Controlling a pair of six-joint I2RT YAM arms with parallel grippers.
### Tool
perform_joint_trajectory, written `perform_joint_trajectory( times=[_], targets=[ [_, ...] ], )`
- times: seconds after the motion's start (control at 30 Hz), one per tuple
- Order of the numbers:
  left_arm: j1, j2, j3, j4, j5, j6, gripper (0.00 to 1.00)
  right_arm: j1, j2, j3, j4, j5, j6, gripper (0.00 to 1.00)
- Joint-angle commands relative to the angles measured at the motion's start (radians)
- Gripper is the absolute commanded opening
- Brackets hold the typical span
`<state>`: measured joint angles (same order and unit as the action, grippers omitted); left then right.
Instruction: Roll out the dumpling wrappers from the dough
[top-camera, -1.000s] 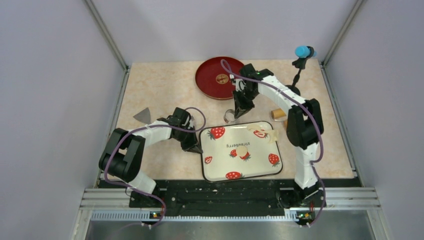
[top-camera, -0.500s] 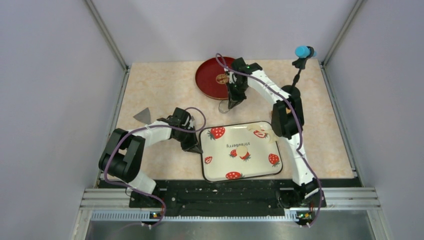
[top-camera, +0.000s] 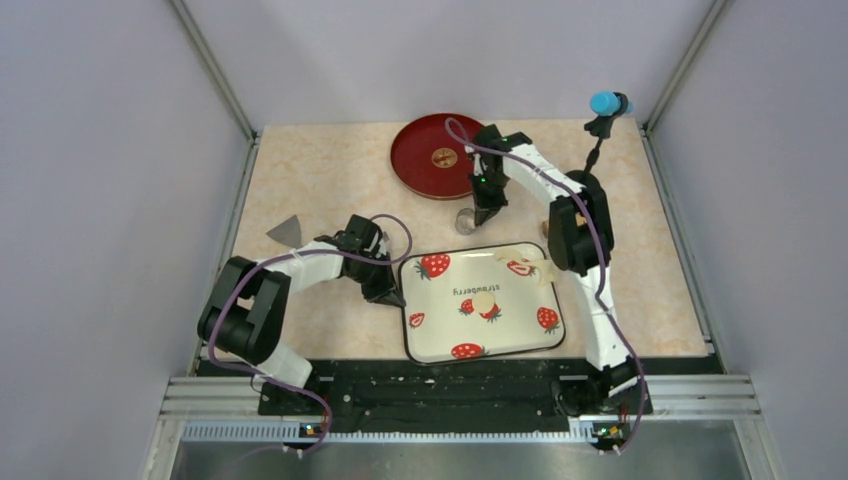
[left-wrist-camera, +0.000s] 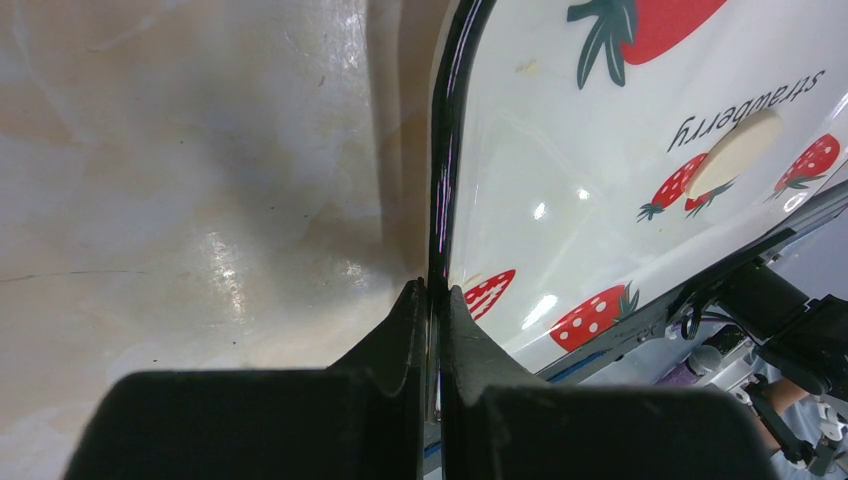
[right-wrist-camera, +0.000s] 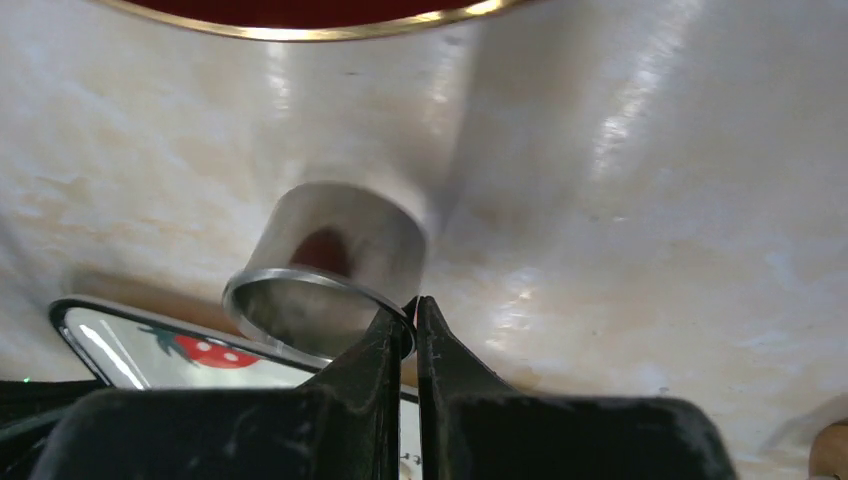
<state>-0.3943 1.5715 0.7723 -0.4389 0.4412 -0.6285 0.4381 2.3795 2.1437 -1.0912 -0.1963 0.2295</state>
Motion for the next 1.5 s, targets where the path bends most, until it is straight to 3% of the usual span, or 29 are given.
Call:
perform_joint_trajectory(
  times=[0.0, 0.23, 0.43, 0.6, 0.7, 0.87, 1.13, 1.47],
  targets=[
    [0.008, 0.037, 0.005, -0.037, -0.118, 0.047, 0.0, -0.109, -0.09, -0.092, 0.02, 0.037, 0.004, 0.0],
    [0.007, 0.045, 0.016, -0.049, -0.123, 0.056, 0.0, -0.229, -0.137, -0.16, 0.019, 0.053, -0.027, 0.0],
    [0.007, 0.046, 0.014, -0.049, -0.121, 0.06, 0.0, -0.251, -0.163, -0.181, 0.017, 0.083, -0.046, 0.01],
    [0.007, 0.052, 0.016, -0.048, -0.121, 0.061, 0.0, -0.251, -0.184, -0.17, 0.016, 0.062, -0.051, 0.31],
    [0.007, 0.051, 0.017, -0.045, -0.12, 0.059, 0.0, -0.245, -0.195, -0.146, -0.001, 0.063, -0.049, 0.43],
    [0.008, 0.056, 0.021, -0.047, -0.117, 0.061, 0.0, -0.213, -0.209, -0.061, -0.023, 0.072, -0.039, 0.54],
    [0.007, 0.061, 0.024, -0.043, -0.124, 0.064, 0.0, -0.098, -0.083, 0.223, -0.048, -0.021, 0.006, 0.6],
    [0.006, 0.064, 0.019, -0.046, -0.121, 0.067, 0.0, -0.081, 0.016, 0.254, 0.271, -0.209, 0.231, 0.51]
  ],
)
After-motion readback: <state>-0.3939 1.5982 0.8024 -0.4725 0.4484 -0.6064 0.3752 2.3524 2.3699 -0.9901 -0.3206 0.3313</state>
